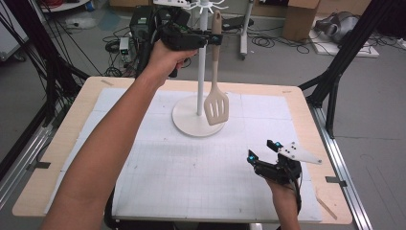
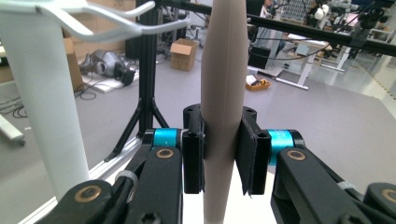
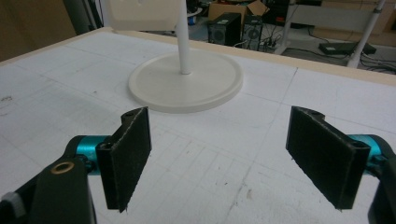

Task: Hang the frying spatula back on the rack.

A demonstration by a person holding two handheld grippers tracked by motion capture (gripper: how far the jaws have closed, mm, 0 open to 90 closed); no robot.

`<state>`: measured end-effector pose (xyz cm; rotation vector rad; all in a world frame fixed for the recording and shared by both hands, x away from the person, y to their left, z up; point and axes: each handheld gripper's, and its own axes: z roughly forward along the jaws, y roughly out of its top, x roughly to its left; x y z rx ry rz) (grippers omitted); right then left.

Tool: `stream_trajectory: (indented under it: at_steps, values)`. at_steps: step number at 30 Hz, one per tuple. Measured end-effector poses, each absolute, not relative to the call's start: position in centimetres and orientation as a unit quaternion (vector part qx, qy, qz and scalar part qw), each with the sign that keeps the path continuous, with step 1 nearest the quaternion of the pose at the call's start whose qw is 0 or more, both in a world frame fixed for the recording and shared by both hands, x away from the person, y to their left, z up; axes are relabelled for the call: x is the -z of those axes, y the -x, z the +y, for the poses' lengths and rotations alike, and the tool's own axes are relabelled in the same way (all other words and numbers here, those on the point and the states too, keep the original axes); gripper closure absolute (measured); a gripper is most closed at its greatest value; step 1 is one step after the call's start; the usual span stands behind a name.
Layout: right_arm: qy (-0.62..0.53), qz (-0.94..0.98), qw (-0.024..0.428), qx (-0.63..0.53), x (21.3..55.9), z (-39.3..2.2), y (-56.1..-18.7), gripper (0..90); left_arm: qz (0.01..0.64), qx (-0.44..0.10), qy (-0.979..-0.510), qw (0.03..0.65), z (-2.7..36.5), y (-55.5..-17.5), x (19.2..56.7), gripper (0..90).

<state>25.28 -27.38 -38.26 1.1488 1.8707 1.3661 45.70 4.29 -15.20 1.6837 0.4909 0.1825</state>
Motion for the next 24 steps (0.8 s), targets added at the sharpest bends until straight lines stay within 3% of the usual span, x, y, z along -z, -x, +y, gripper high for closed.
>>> stream_trajectory:
  at_steps: [24]
  values:
    - [-0.426, 0.693, 0.268, -0.517, 38.3, -27.7, -25.2, 21.2, 0.267, -0.092, -0.716, 0.638, 5.5, -47.0, 16.3, 73.0]
